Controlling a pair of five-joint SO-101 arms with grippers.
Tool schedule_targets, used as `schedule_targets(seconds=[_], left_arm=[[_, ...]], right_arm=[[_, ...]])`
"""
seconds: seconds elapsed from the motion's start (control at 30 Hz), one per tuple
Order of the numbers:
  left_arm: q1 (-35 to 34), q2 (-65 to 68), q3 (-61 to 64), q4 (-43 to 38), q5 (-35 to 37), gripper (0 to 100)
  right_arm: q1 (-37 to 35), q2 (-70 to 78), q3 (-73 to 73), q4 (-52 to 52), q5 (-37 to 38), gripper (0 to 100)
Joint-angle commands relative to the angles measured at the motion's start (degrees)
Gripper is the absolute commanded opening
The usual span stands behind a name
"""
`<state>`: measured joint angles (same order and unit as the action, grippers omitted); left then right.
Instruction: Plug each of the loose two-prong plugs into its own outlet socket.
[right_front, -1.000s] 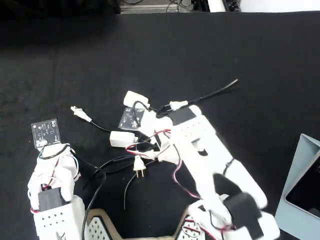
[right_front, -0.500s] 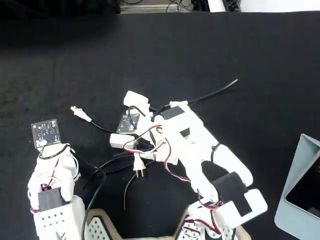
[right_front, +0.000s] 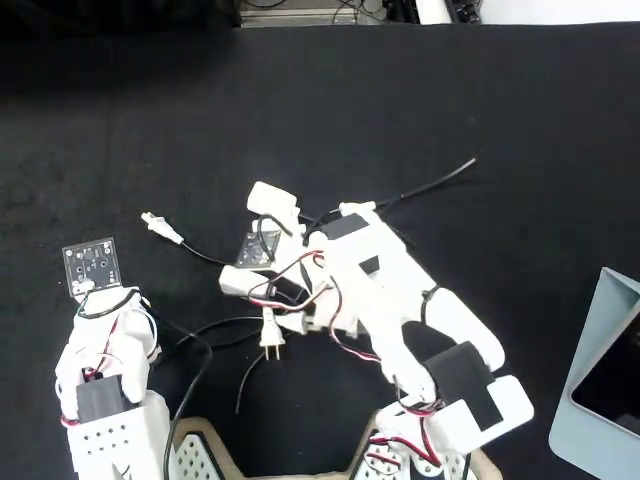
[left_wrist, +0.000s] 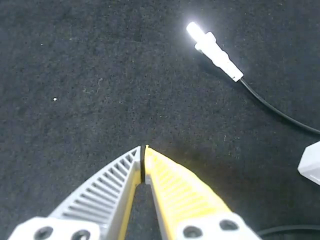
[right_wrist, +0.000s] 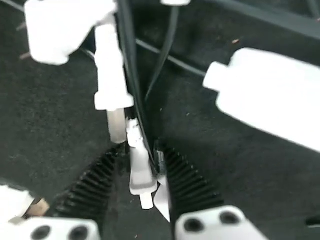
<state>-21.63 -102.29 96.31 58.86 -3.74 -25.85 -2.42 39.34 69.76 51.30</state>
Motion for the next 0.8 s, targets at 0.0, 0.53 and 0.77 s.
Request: schedule_targets(seconds=[0.0,0.53,0.77], left_arm=[[-0.40,0.18,1.19,-0.70,-0.35,3],[-0.40,0.26,1.19,-0.70,-0.35,3],[-0.40,0.26,1.19,-0.70,-0.35,3]], right_arm=[[-0.44,-4.97,-0.66,2.64,0.18,1.1],[-2.11,-36.26,19.03,-1.93,-13.01,1.5],[-2.73,-35.82,22.46,-2.90,-15.91,9.6]])
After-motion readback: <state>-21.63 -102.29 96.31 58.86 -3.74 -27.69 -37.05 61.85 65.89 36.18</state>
